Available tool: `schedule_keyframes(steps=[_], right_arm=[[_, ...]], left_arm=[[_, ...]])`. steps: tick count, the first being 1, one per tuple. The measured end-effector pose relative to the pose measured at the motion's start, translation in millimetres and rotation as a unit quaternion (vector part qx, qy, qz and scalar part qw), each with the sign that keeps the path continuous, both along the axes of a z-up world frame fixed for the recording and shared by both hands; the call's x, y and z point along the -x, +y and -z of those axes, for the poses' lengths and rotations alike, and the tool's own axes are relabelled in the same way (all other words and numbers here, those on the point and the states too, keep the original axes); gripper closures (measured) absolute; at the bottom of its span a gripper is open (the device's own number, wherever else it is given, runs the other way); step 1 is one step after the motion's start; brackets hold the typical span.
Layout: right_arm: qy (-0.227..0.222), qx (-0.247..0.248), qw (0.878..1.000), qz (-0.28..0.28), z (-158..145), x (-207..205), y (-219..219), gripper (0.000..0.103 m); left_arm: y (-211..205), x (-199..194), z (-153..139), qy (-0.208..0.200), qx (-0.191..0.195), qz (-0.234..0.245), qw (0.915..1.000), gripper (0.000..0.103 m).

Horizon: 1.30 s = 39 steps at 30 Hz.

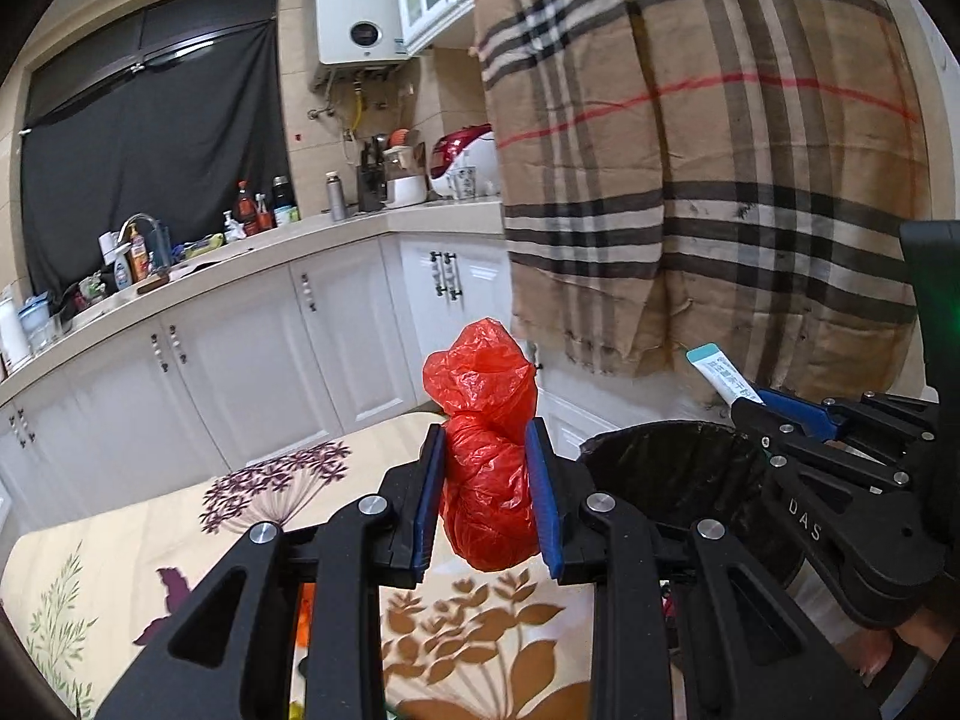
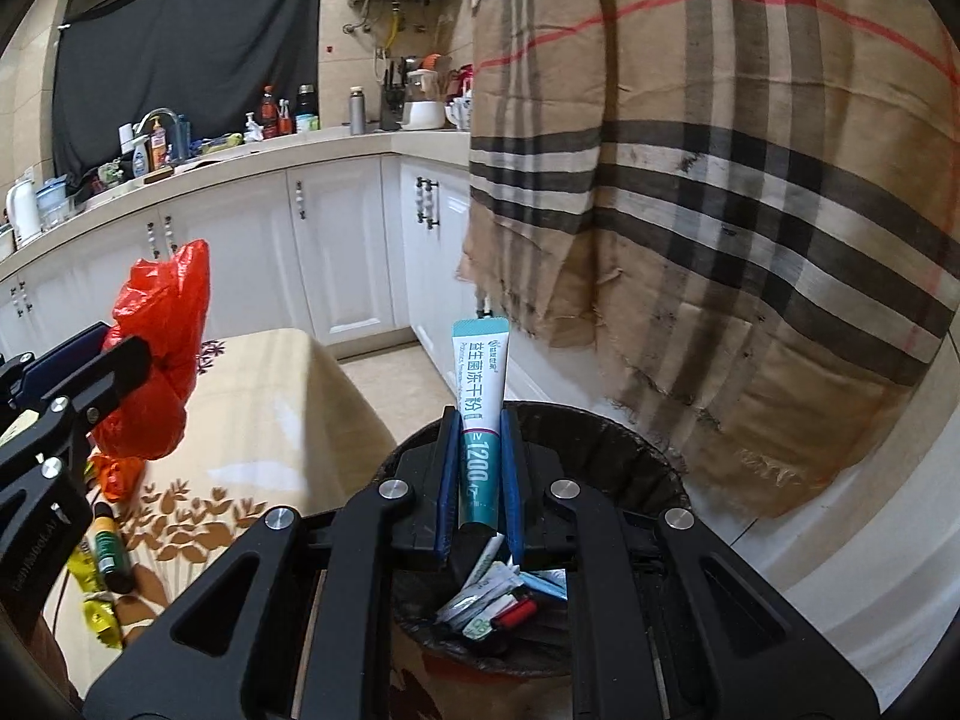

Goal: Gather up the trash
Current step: 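Carry both items to the black bin and open both grippers over it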

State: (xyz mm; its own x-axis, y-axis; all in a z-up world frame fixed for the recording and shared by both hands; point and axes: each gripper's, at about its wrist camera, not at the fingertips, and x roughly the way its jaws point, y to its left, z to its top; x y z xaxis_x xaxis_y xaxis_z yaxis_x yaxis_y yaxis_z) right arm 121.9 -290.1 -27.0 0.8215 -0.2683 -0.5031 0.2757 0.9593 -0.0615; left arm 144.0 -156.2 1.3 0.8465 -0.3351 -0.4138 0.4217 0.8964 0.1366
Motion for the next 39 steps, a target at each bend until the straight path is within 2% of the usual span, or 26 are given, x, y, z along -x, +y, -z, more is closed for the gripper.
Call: schedule_keyframes(steps=[29, 32, 34, 39], right_arm=[[0.018, -0.007, 0.998, 0.052, 27, -34, -55, 0.089], [0.022, -0.005, 0.998, 0.059, 31, -38, -59, 0.087], [0.023, -0.006, 0.998, 0.065, 33, -40, -63, 0.077], [0.024, -0.007, 0.997, 0.068, 35, -41, -67, 0.077]], left_arm=[[-77, -46, 34, 0.031, -0.041, 0.04, 0.9979, 0.075], [-84, -51, 38, 0.036, -0.044, 0.044, 0.9974, 0.074], [-88, -54, 42, 0.04, -0.046, 0.045, 0.9971, 0.073], [-88, -58, 46, 0.047, -0.046, 0.037, 0.9972, 0.065]])
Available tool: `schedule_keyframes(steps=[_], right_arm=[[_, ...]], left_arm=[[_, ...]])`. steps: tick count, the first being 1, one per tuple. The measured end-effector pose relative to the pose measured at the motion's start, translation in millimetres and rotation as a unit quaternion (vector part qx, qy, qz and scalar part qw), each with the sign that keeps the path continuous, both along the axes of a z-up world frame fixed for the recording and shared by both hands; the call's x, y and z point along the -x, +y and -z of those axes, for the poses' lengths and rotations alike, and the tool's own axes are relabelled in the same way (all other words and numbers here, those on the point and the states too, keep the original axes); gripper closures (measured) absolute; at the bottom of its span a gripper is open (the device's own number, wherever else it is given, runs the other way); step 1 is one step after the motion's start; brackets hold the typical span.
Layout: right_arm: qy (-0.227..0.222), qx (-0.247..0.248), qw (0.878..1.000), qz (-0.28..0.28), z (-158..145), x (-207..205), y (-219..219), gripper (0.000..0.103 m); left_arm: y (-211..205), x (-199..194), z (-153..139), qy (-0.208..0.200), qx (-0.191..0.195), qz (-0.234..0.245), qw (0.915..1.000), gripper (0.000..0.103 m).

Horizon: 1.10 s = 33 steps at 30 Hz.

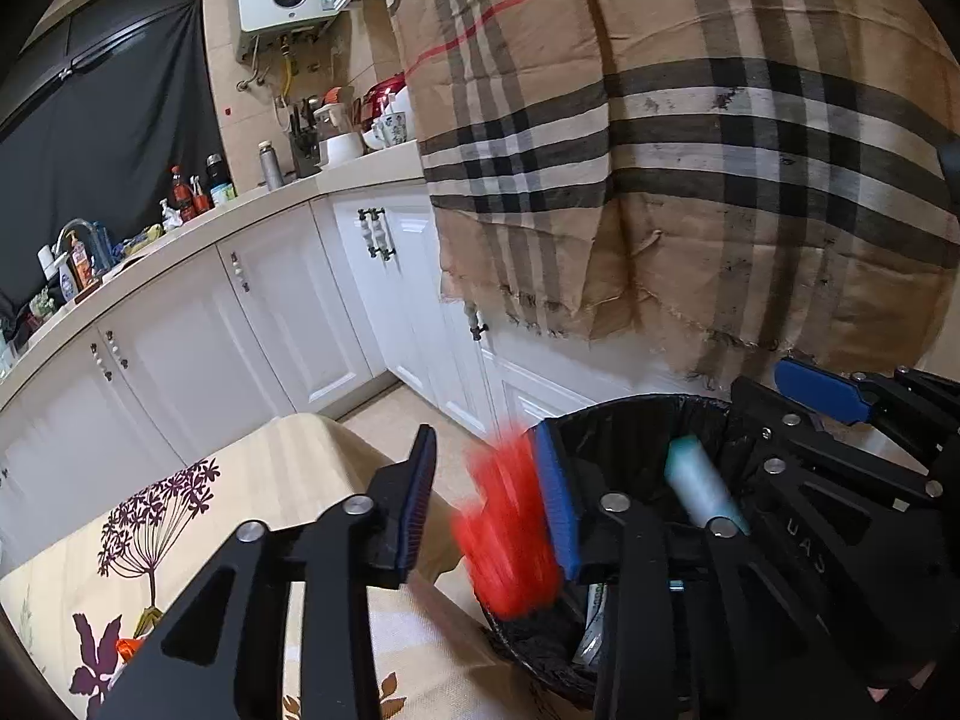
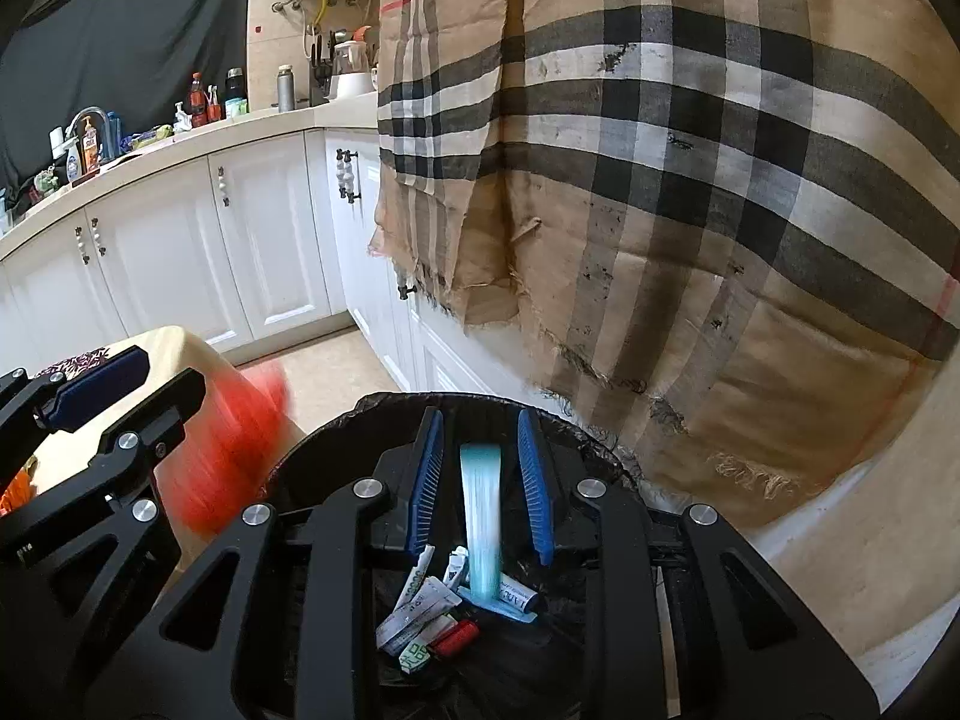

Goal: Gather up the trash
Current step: 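Carry both items to the black bin and open both grippers over it, then move both tools back over the table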

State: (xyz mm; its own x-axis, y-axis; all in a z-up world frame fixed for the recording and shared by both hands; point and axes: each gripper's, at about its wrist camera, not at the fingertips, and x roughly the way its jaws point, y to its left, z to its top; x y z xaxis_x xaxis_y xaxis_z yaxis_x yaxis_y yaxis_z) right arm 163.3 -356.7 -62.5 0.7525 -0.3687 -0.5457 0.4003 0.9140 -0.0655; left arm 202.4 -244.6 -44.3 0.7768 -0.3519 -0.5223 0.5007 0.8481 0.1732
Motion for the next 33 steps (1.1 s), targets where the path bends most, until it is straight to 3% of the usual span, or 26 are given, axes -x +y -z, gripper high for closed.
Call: schedule_keyframes(steps=[9, 19, 33], right_arm=[[-0.004, 0.0, 1.0, -0.009, -6, 6, 9, 0.077], [-0.01, -0.009, 0.999, -0.051, -16, 26, 51, 0.077], [0.0, -0.022, 0.989, -0.15, -20, 38, 152, 0.077]], left_arm=[[24, 5, -16, 0.001, 0.02, -0.02, 0.9996, 0.054], [89, 30, -31, 0.001, 0.025, -0.07, 0.9972, 0.049], [230, 67, -29, 0.01, 0.037, -0.204, 0.9783, 0.046]])
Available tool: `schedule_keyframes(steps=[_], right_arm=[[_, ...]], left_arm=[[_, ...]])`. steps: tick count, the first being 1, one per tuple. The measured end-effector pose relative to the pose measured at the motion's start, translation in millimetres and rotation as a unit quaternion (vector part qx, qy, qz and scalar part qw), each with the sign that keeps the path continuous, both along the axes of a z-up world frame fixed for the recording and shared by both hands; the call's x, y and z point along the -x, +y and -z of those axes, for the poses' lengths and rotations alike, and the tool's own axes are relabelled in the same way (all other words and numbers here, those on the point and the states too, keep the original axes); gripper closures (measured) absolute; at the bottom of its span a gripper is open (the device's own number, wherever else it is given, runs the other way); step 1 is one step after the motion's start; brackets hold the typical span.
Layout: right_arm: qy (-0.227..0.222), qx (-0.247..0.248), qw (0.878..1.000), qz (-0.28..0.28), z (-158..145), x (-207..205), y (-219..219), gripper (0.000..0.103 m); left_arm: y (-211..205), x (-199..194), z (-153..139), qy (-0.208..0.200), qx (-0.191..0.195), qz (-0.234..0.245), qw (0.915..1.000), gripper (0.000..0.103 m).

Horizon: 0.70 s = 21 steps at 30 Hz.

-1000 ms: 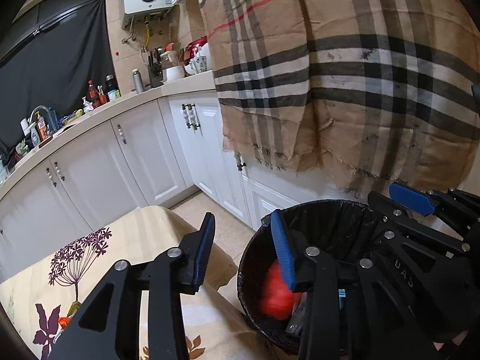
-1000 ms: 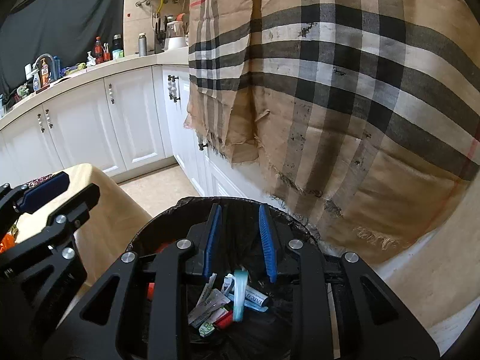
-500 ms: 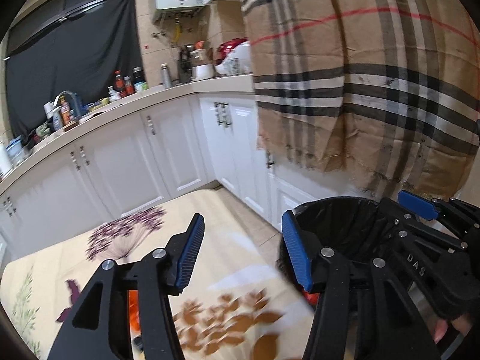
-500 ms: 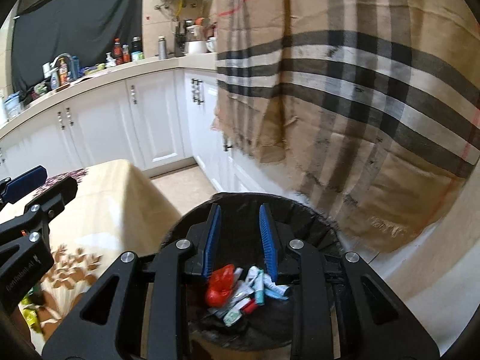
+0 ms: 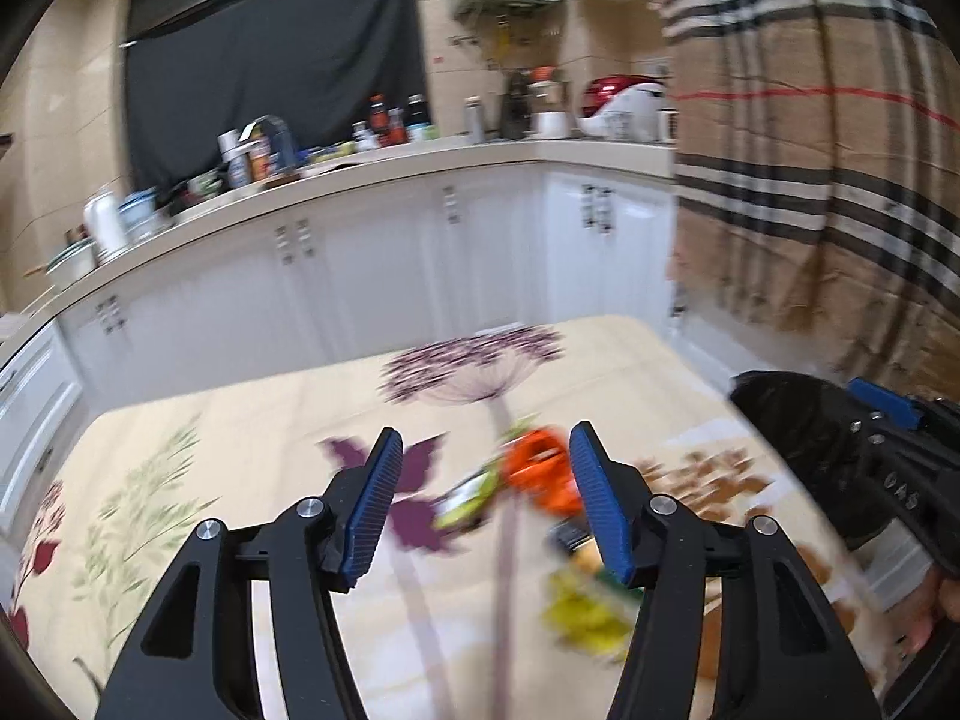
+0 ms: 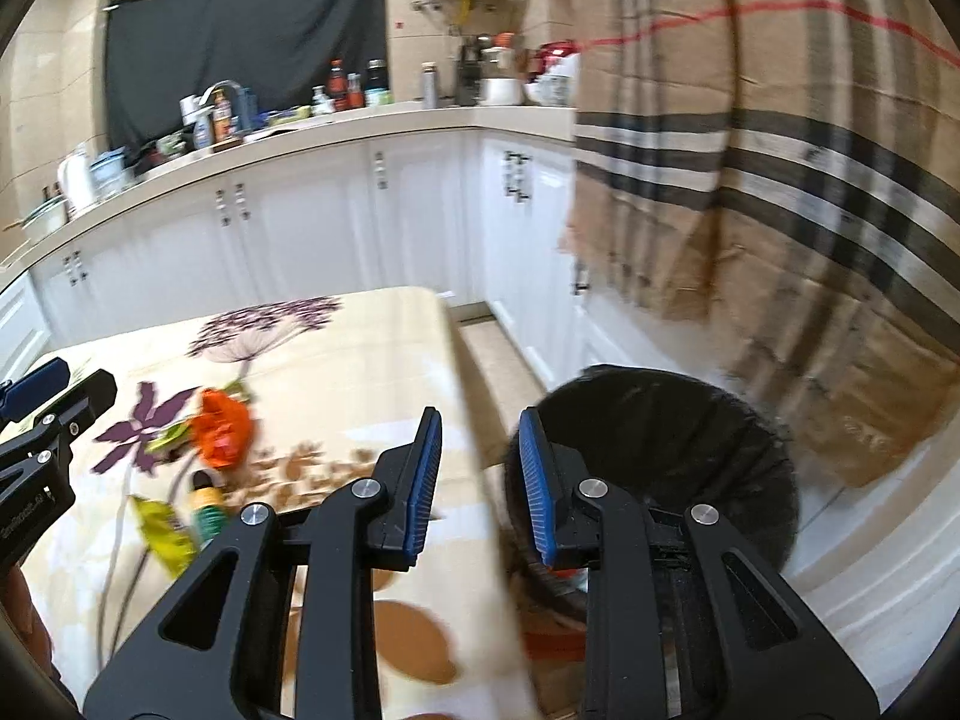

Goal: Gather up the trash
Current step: 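Move both tools back over the table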

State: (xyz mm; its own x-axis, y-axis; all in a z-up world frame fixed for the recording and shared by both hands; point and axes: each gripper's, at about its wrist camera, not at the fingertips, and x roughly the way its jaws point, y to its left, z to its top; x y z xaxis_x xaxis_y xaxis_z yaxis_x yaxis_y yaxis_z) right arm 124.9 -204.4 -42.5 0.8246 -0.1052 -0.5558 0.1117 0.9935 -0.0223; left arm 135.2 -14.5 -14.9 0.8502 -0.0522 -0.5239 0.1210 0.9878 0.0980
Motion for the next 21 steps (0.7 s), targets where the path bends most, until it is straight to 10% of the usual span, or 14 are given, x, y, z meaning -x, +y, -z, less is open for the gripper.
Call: schedule_keyframes(steps=[21], right_arm=[[0.056, 0.009, 0.993, -0.105, 25, 0, 111, 0.077]], left_arm=[[151, 57, 18, 0.018, 0.0, -0.155, 0.9877, 0.042]])
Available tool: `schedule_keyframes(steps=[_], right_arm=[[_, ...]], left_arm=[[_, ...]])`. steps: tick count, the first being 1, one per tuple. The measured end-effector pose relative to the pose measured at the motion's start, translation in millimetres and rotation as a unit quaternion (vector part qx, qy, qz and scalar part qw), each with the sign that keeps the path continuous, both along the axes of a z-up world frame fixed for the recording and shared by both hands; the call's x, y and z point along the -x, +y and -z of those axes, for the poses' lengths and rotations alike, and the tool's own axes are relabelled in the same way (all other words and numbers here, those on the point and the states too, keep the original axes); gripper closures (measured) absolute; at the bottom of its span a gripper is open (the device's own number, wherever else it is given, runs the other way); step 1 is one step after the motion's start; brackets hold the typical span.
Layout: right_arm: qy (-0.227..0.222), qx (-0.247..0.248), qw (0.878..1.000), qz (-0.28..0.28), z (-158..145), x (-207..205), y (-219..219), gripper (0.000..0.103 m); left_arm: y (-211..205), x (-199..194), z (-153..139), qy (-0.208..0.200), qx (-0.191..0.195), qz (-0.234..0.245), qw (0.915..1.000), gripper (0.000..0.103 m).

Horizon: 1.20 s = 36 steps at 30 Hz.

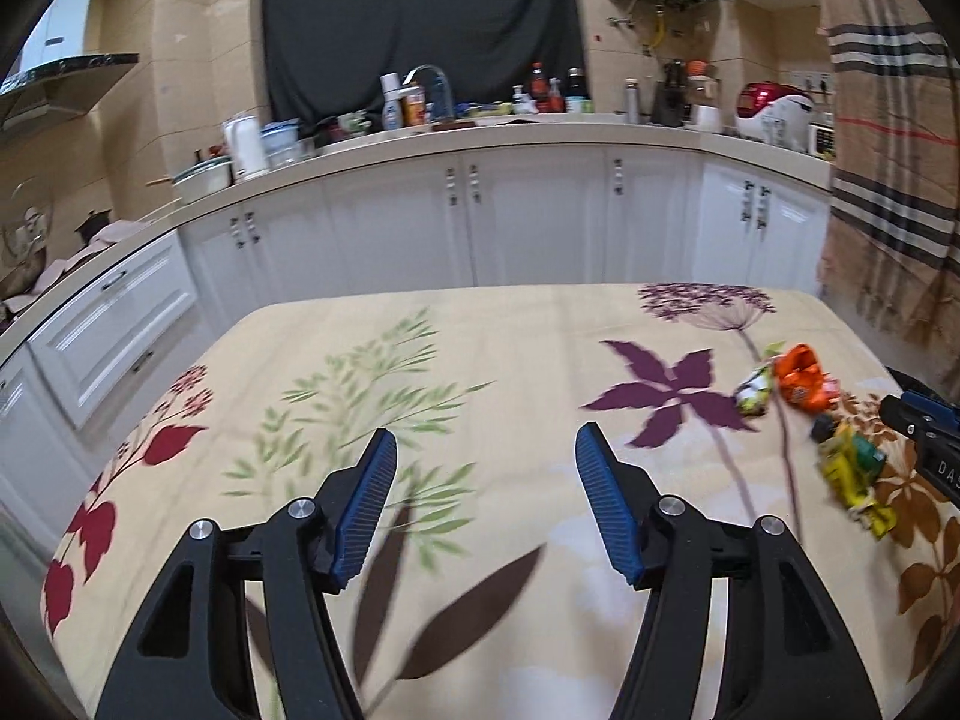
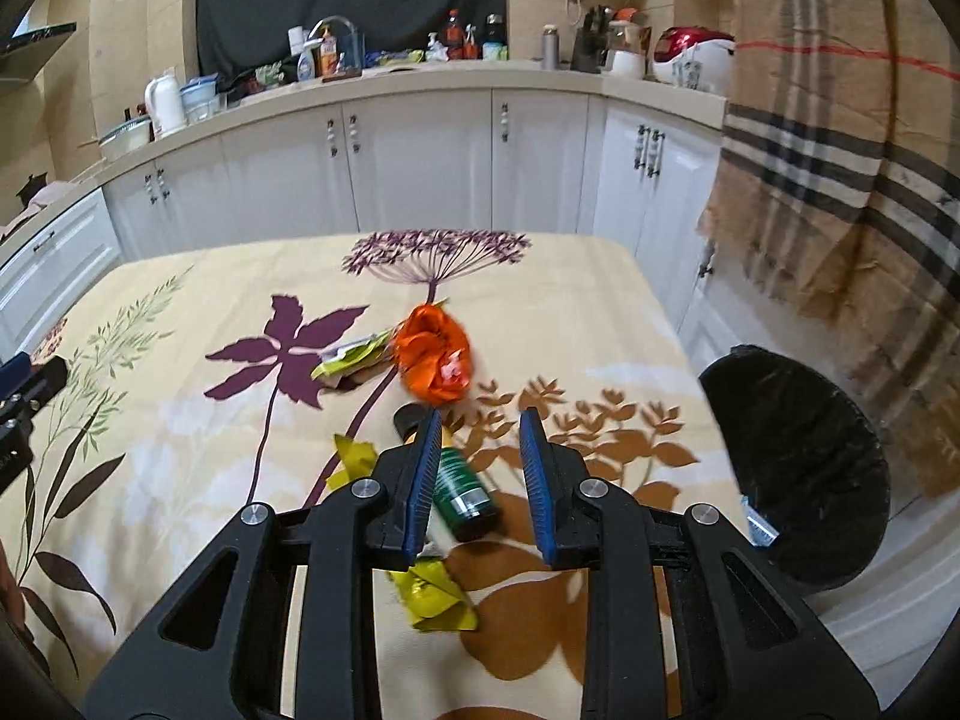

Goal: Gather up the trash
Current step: 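Grasp the green bottle with the right gripper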

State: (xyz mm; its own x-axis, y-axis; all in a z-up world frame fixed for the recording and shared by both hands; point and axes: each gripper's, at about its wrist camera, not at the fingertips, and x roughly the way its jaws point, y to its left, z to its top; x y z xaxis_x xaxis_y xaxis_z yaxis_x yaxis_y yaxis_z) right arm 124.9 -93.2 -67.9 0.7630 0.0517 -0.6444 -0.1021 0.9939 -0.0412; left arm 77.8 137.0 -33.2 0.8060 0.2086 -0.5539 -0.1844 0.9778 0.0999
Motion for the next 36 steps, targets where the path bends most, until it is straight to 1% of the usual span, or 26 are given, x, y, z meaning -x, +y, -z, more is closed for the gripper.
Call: schedule_keyframes(steps=[4, 10, 23, 29, 33, 36], right_arm=[[0.017, 0.005, 1.0, -0.005, 9, -5, 7, 0.077], [0.051, 0.012, 0.999, -0.012, 22, -15, 15, 0.077], [0.082, 0.03, 0.996, -0.032, 29, -20, 16, 0.077], [0.079, 0.034, 0.996, -0.038, 30, -17, 16, 0.079], [0.058, 0.04, 0.997, -0.034, 23, -7, 13, 0.08], [0.041, 0.043, 0.998, -0.025, 16, 2, 5, 0.08]], left_arm=[[18, 6, 4, 0.006, -0.005, -0.022, 0.9997, 0.042], [40, 10, 10, 0.014, 0.005, -0.044, 0.9989, 0.042], [37, 7, 17, 0.023, 0.007, -0.039, 0.9989, 0.041], [31, 4, 19, 0.028, 0.009, -0.033, 0.999, 0.041], [19, 4, 18, 0.029, 0.015, -0.019, 0.9993, 0.041], [1, 2, 17, 0.031, 0.014, 0.003, 0.9994, 0.041]])
